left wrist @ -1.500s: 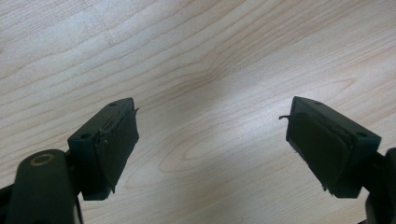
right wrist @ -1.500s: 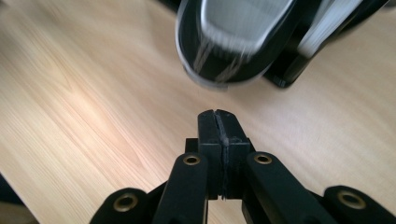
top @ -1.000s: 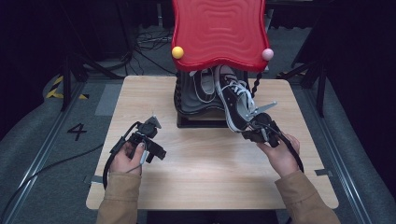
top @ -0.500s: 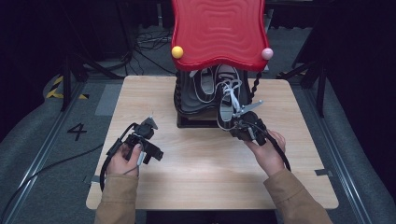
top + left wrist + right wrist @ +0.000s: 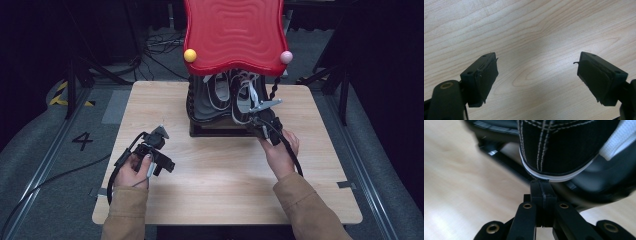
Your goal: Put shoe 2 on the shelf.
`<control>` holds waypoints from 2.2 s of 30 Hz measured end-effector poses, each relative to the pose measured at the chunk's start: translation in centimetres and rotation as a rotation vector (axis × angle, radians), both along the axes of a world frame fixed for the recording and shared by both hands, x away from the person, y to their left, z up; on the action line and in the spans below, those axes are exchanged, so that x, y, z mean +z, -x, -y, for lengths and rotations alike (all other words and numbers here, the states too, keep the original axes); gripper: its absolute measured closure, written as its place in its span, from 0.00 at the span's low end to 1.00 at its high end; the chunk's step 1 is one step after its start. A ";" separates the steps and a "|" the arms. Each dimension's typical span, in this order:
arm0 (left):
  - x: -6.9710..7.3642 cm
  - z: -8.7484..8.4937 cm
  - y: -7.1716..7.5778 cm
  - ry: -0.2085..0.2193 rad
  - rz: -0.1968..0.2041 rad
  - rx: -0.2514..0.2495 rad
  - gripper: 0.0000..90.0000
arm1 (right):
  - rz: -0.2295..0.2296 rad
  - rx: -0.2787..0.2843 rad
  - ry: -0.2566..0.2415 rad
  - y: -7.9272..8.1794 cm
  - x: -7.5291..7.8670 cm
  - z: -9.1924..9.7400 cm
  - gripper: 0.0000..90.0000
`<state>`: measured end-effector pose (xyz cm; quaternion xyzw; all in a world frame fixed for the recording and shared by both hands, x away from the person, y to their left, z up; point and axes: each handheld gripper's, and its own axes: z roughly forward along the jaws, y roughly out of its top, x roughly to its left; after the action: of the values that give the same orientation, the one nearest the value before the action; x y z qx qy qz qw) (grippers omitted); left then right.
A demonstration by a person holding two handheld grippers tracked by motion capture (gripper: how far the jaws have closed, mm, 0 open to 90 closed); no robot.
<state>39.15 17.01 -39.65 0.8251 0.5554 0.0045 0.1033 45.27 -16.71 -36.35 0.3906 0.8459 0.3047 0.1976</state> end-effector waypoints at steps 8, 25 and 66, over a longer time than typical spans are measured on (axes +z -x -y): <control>0.0 -0.1 0.0 0.003 0.000 -0.002 0.19 | -0.020 -0.042 -0.024 -2.6 0.7 0.2 1.00; 0.0 -0.3 0.1 0.006 0.000 0.002 0.19 | -0.037 -0.007 0.027 -3.9 0.7 -0.9 1.00; 0.0 0.1 -0.3 0.008 -0.007 -0.022 0.19 | -0.207 -0.029 -0.089 3.1 1.8 13.3 0.60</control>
<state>39.49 16.90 -39.69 0.8307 0.5468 -0.0018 0.1050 42.15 -30.04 -34.53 0.4405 0.8417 0.2971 0.0962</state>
